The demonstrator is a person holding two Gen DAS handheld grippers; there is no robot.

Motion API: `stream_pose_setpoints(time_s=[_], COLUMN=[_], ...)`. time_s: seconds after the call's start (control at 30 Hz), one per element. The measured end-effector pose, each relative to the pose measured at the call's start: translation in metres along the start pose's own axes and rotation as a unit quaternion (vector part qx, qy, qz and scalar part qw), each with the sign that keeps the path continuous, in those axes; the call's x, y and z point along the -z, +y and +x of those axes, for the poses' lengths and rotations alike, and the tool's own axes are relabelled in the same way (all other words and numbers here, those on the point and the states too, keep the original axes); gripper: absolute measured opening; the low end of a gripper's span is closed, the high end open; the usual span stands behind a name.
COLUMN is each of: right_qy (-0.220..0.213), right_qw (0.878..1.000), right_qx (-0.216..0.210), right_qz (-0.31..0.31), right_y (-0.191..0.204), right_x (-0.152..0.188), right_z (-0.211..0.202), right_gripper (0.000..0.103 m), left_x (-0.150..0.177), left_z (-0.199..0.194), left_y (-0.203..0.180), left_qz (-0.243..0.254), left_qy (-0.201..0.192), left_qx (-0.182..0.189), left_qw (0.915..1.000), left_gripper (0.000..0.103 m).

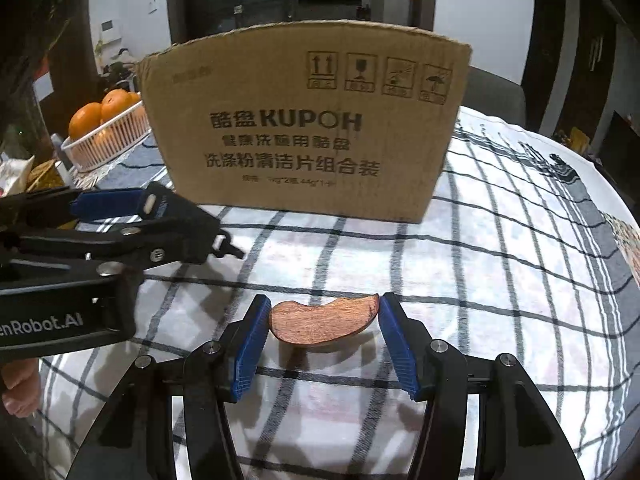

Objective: Organize rigid objects
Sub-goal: 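Grasp the black flashlight with the left tool while the right tool grasps the brown wooden piece, then lift the flashlight and wooden piece and carry both over the box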

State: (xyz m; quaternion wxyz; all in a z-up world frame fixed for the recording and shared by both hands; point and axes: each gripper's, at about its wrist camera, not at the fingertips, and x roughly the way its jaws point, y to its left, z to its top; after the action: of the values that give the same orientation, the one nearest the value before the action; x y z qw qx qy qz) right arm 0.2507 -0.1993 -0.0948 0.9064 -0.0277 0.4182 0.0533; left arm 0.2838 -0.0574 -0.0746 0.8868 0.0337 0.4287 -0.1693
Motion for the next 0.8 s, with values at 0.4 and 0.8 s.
stream_pose_setpoints(time_s=[0.4,0.8], right_qy=[-0.031,-0.082], right_qw=[0.999,0.996], right_qx=[0.022,0.032], right_qz=[0.007,0.006], right_y=[-0.008,-0.006], right_x=[-0.014,-0.039], right_z=[-0.03,-0.07], right_gripper=[0.057,0.057], left_x=[-0.005,-0.015], left_z=[-0.028,-0.064], left_y=[0.001,0.005], left_qz=[-0.007,-0.01], left_qy=[-0.026,-0.067], left_qx=[-0.013,-0.026], left_qw=[0.9995,0.9974], left_gripper=[0.073,0.073])
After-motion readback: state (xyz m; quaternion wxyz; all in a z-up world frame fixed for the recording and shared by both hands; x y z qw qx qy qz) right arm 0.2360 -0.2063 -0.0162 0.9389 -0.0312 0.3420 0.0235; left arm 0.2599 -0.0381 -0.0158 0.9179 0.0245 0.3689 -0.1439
